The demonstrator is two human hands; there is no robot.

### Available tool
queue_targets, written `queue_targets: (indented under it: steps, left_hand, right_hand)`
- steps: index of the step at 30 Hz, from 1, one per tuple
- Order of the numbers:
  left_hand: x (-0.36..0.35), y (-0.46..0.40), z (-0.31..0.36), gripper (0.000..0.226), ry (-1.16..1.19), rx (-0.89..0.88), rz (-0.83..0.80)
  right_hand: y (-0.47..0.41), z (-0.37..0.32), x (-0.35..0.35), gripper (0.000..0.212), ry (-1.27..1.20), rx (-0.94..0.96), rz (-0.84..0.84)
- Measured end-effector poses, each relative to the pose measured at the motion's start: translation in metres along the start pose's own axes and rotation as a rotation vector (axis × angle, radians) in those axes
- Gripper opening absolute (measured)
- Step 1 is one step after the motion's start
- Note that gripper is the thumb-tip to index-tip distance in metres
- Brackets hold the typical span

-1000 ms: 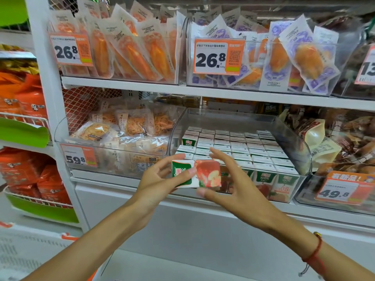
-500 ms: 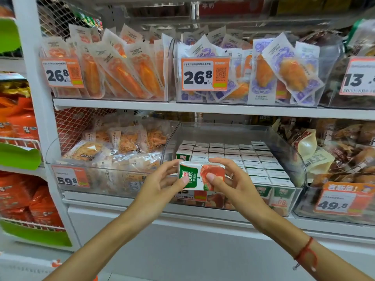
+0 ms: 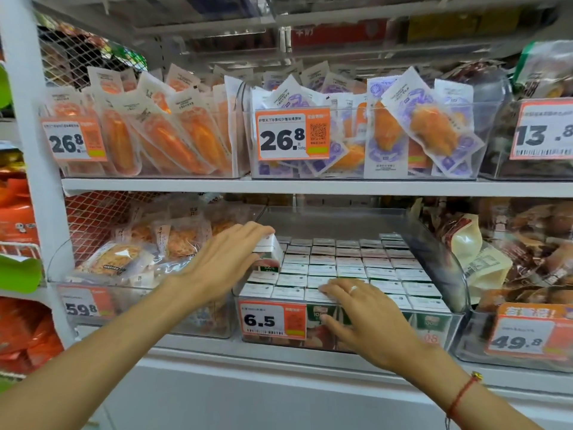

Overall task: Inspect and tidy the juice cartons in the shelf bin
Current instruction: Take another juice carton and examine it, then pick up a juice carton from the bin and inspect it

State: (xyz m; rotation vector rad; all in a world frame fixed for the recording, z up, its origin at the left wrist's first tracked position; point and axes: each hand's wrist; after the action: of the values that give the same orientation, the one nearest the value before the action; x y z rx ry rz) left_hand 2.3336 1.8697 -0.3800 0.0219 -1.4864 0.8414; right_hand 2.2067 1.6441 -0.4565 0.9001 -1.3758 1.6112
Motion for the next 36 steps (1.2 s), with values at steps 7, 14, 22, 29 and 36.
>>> queue_targets:
  steps: [7, 14, 22, 29, 36]
  left_hand:
    - [-0.008, -0.003, -0.009, 0.051, -0.192, -0.055, -0.044]
    - [-0.016, -0.035, -0.018, 0.049, -0.156, -0.033, -0.135]
    - [-0.026, -0.047, -0.026, 0.045, -0.250, 0.051, -0.378]
    - [-0.020, -0.013, -0.015, 0.039, -0.058, 0.042, 0.006]
    - [-0.041, 0.063, -0.015, 0.039, 0.276, 0.341, 0.365]
  right_hand:
    - [0.001, -0.001, 0.000, 0.052, 0.028, 0.007, -0.012]
    - [0.001, -0.001, 0.002, 0.050, 0.020, 0.008, -0.009]
    - [0.002, -0.001, 0.000, 0.050, 0.035, 0.016, -0.015]
    - [0.000, -0.001, 0.006, 0.051, 0.021, 0.014, -0.068]
    - [-0.055, -0.016, 0.029, 0.048, -0.241, 0.052, -0.238]
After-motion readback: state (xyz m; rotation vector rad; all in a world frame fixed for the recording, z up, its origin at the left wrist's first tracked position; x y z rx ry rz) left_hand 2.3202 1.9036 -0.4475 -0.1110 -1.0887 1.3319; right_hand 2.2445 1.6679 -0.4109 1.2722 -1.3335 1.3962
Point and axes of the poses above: each hand's wrist, its own y-axis away from the middle knuckle, its own x-axis out of the back of the hand, z = x × y, and after that the axes turned 14 degrees about y, right-handed
